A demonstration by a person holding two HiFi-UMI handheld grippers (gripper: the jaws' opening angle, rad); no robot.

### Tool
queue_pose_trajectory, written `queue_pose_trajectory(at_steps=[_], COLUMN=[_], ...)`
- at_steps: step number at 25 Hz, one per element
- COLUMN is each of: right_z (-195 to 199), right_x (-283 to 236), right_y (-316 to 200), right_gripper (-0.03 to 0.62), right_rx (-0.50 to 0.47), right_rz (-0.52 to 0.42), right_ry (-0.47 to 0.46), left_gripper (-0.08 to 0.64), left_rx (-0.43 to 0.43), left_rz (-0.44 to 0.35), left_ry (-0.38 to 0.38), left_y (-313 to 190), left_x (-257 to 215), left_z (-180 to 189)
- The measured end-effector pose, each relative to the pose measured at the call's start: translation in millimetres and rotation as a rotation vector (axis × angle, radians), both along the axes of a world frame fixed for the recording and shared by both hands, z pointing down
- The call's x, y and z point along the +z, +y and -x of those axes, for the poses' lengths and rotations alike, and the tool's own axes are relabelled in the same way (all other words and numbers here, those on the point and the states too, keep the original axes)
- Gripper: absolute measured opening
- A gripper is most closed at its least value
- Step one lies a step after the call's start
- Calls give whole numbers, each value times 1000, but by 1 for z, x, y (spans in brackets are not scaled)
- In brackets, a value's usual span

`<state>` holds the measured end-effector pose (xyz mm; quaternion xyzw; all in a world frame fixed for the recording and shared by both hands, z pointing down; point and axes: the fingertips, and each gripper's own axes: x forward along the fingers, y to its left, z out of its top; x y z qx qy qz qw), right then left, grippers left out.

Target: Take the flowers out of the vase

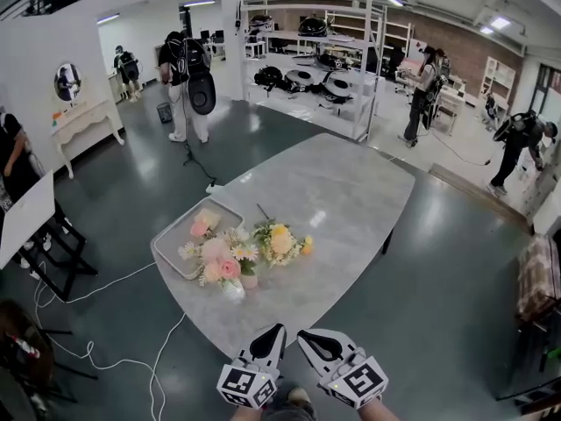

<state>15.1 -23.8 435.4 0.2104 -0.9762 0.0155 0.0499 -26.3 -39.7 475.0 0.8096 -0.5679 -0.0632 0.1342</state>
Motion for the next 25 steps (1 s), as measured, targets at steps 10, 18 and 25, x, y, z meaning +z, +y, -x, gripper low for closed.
queue_pose_trajectory(at_steps=[10,18,25], right_z=[8,30,53], right_x=[6,8,17], right_y=[-57,-84,-107], right_gripper=[21,20,20], right_rx=[-139,-217,-400], right_rz=[-12,1,-2], right_ry=[42,23,58], left_gripper=[14,14,14], left_rx=[-66,-138,-355], left_rz=[-4,2,-2], left_ry=[11,-14,-24], left_y=[-62,-79,-92], left_x=[3,2,8], left_z=[-2,13,44])
